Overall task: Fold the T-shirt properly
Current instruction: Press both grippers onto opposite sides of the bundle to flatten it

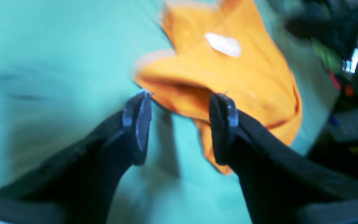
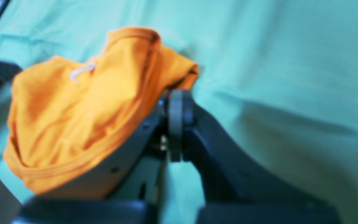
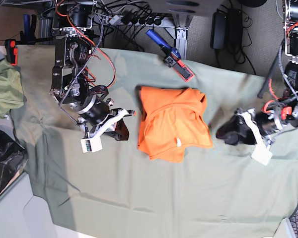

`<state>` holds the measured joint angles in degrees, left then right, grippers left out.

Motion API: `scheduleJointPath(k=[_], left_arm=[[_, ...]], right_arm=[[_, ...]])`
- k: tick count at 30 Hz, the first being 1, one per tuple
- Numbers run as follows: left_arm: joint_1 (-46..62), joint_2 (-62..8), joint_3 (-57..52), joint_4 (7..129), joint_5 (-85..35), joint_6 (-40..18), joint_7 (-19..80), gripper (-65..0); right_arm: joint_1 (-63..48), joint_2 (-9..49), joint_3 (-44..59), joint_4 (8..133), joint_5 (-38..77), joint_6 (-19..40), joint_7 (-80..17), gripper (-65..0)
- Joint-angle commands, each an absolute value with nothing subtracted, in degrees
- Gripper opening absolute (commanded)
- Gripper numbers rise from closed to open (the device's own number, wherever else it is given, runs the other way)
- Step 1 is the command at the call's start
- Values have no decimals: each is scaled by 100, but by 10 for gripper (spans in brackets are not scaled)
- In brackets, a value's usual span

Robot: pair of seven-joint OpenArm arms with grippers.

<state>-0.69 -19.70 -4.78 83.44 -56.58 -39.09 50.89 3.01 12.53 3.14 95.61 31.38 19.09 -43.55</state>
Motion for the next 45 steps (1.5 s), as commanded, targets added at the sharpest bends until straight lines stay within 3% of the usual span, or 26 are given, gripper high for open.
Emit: scheduleJointPath(k=[1,4,9,17,24,35,45], left_arm=[[-174,-2093,-694,8425,-5817,-4000,4980,-315],[-172,-2261,-1205,8427,-6055,-4000,5065,-363],[-123,-2366,-1278,8584,-6545,-4000,5231,-646],[-80,-2110,231,9620,-5942,-4000,5181,-650],[-86,-1732,1098,9574,-4316,-4000,4471,-650],[-132,-1647,1457,8103,-3059,-4000,2530,-650],[-637,-1754,1455,8281,-3293,-4000,2902,-650]], right_arm=[[395,1286,342,9655,3146,2491,-4202,-650],[410,1288,353,9655,3017,2491,-4141,-650],[545,1280,351,9660,3197,2491,-4018,-650],[1026,753,67,9636,3575,2532,-4112,-650],[1144,377,-1140,9096,2705,2528,-3789,-650],[1232,572,-1367,7411,1712,2530,-2635,-650],[1234,567,-1367,7754,2058,2532,-2718,-650]])
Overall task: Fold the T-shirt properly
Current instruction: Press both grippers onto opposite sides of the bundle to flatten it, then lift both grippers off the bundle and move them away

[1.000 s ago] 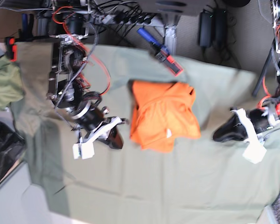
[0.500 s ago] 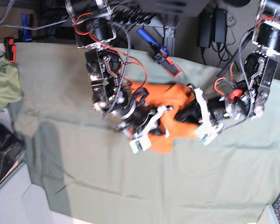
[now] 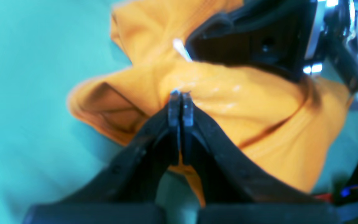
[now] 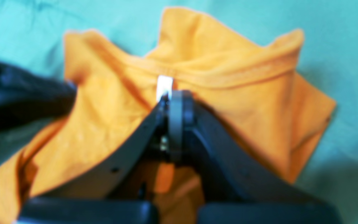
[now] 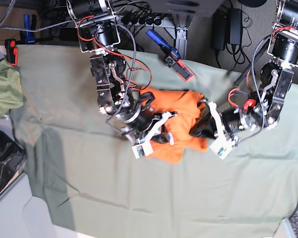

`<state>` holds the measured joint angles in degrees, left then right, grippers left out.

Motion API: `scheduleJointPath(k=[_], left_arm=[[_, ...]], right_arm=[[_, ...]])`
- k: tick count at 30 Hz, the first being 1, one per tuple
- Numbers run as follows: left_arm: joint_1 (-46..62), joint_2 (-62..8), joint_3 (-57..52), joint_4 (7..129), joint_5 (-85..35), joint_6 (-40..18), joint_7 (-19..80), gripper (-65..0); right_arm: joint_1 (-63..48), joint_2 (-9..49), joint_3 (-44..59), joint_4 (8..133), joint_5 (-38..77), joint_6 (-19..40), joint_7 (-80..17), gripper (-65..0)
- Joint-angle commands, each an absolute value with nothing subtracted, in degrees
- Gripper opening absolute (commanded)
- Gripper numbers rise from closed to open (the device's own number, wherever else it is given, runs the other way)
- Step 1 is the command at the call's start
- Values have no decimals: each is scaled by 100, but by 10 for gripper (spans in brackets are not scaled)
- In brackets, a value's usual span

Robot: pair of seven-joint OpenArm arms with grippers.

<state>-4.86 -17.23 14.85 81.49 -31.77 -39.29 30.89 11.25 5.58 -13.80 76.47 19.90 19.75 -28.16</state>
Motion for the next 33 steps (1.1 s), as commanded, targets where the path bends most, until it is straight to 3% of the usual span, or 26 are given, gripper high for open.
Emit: scheduleJointPath(k=[1,11,26,33], left_arm=[[-685,-1811,1455,8431,-3376,-4000,3013,-650],[-696,-1761,1457,8980,-2969,-4000,2910,-650],[-873,-1424,1466,6733,-1444,-4000,1035,-650],[-937,-1431,1455,6969,-1437,-4000,972,-650]], right_arm=[[1234,567,-1367,7883,2062,2532,-2753,-650],[1352,569,-1210,8418,1942,2530,-2958,-650],[1758,572,-1052,6724,1494,2532,-2757,-650],[1756,572,-1050,6860,1564,2532,-2718,-650]])
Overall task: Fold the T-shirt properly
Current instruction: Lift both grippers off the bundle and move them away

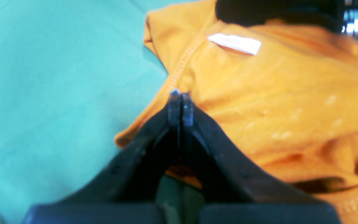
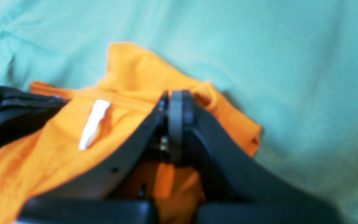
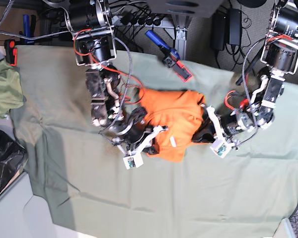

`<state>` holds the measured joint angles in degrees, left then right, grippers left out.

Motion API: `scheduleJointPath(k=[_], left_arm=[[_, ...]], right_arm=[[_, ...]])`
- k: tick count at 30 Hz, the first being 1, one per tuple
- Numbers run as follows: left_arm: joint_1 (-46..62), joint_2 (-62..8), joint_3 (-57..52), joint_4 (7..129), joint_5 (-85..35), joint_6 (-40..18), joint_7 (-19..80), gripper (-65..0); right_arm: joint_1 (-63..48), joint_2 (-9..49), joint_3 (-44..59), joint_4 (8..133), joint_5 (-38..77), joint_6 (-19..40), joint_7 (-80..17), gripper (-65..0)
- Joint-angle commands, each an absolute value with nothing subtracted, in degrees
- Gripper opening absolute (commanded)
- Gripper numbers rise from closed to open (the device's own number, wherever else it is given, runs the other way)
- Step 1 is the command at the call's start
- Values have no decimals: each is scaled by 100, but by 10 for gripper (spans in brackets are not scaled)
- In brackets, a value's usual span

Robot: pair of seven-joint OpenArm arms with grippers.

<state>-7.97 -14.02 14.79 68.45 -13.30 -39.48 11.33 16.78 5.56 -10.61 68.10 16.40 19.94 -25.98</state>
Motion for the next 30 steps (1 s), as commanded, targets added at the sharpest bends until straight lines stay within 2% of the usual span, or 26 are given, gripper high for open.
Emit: scheduleJointPath(k=[1,8,15,23,30], left_arm=[[-937,-1476,1455,7185,-1437,-4000,1039,-650],[-934,-1872,1455,8925,-1988,-4000,1852,-650],[-644,-1905,1455,9738,-2969,-4000,2971,-650],[703,-1809,1455,10381,-3059,-4000,3020,-650],[967,-1413,1457,10036,-2338,-4000,2554,-650]], right_arm=[[1743,569,-1050,6954,1564,2532,-2718,-650],[1730,569,-1050,7828,1564,2532,-2751,-650],[1708,585,-1052,8462,1881,2534,-3240,-650],[825,589,-1052,9443,2316,2536,-3697,-650],[209,604,-1052,9485,2029,2536,-3579,-650]])
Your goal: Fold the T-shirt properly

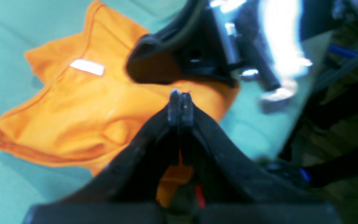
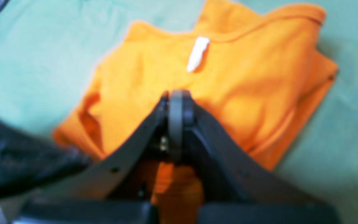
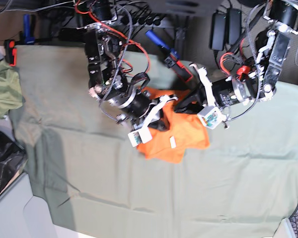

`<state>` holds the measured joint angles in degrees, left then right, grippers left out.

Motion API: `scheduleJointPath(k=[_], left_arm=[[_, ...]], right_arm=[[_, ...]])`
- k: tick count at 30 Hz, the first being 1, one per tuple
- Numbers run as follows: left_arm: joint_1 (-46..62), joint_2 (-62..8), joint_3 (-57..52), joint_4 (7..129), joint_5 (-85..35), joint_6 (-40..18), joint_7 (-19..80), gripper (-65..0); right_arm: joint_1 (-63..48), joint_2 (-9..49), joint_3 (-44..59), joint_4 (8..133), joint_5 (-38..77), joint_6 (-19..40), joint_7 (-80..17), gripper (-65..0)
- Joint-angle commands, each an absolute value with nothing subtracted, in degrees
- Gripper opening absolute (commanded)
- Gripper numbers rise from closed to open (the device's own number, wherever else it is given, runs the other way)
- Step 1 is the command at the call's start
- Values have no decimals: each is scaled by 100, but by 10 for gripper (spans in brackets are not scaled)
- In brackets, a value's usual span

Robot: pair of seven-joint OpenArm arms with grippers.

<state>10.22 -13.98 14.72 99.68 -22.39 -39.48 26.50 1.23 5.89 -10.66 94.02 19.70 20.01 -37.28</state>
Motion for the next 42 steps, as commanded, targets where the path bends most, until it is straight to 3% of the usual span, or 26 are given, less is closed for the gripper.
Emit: scheduleJointPath(k=[1,8,13,24,32,38,42], left_arm=[[967,-1350,1455,9865,-2189,-4000,2414,-650],[607,-1044,1457,8385,-1684,-4000,1900,-650],[414,-1061,1455,8274,-1693,-4000,1918,-650],[526,-1291,1455,10156,-2783,-4000,3262,-650],[882,-1688,1455,10689,-3111,-4000,3601,-650],[1776,-2279,1221,11552,-3109,-4000,3673,-650],[2458,-2580,609,11968,-3118,-4000,3673,-650]], right_arm=[[196,604,-1052,9424,1959,2536,-3586,-650],[222,602,-1052,8466,1640,2536,-3253,-650],[220,602,-1052,8291,1651,2536,-3157,-650],[209,600,-1050,9647,1999,2536,-3341,-650],[132,602,-1050,10160,2034,2536,-3568,-650],[-672,701,-864,10857,2058,2536,-3736,-650],[-1393,1070,-563,11349,2093,2536,-3736,-650]])
